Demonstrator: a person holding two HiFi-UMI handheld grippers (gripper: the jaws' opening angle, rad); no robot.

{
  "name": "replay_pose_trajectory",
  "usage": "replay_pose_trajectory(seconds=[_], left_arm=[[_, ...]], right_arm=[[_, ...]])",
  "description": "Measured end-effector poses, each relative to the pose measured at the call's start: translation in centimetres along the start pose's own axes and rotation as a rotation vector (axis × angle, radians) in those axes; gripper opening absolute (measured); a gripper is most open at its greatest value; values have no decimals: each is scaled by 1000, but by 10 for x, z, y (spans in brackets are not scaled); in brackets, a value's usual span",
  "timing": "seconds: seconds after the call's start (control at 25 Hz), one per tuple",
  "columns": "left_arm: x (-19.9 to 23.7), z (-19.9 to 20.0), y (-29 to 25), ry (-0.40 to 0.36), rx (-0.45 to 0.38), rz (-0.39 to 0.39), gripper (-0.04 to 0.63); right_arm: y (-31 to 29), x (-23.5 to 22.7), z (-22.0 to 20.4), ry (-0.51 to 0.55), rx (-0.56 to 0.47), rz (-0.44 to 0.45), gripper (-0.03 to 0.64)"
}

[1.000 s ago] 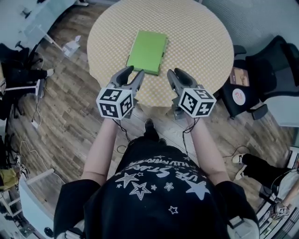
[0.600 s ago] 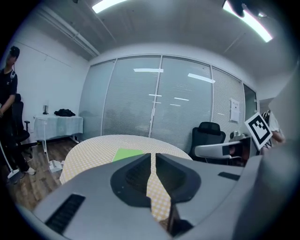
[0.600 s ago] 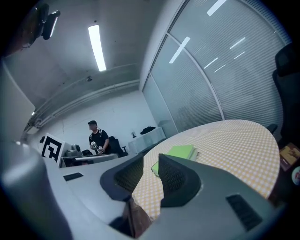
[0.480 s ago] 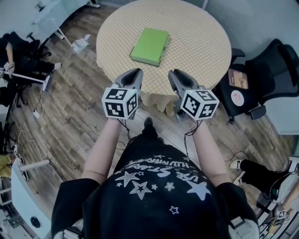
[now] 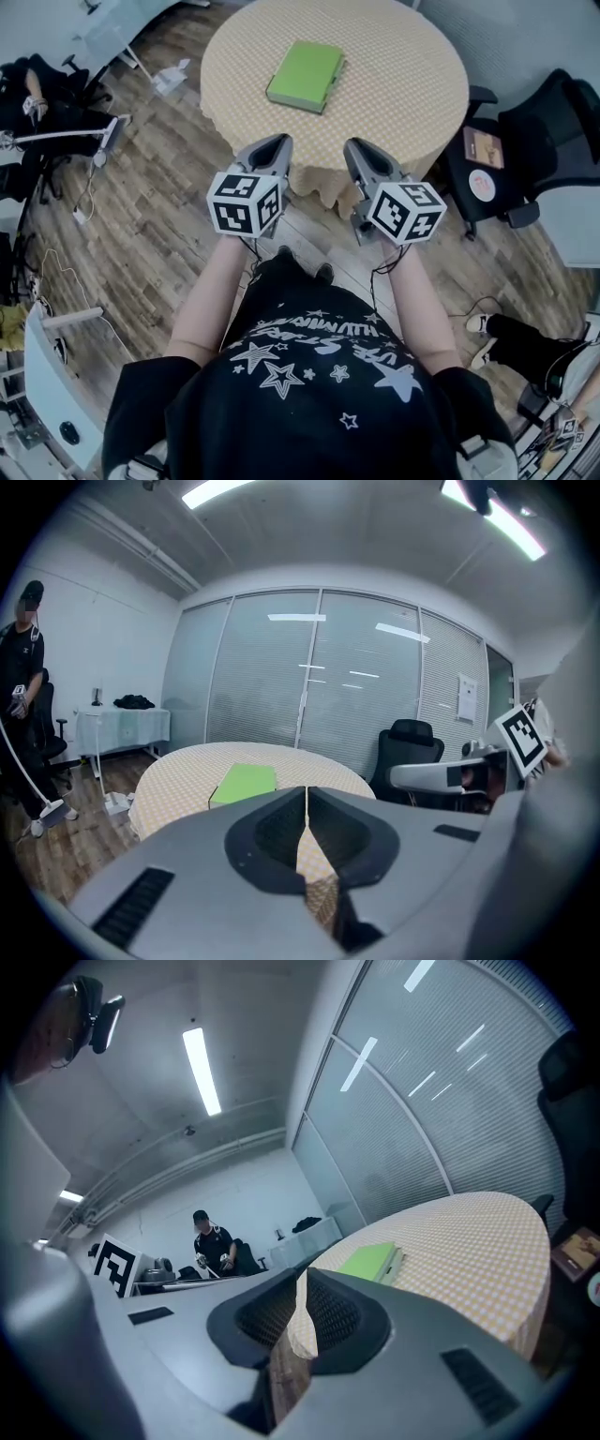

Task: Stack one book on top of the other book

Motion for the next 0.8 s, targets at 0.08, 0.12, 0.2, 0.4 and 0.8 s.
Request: replay_pose_trajectory(seconds=[0.08, 0.12, 0.2, 0.4, 0.8], left_arm=[[-1, 0, 1, 1, -5, -9, 15], [-1, 1, 1, 2, -9, -14, 15], [-1, 3, 0, 0, -20, -27, 15], [4, 4, 9, -6, -36, -51, 15], [51, -16, 84, 11, -53, -49, 15]], right_arm=[[1, 6, -3, 15, 8, 1, 48], [2, 8, -3, 24, 9, 2, 46], [2, 11, -2, 36, -1, 4, 43], [-3, 24, -4, 55, -6, -18, 38], [-36, 105, -53, 103, 39, -16, 34]])
Point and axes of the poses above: the fingertips, and each gripper's own axes: y backward along the fingers, x to its left, z out of its top, the point moved 5 cm from there along y, backward along the fingers, and after that the axes turned 13 degrees about -y, right-handed, at the moved point
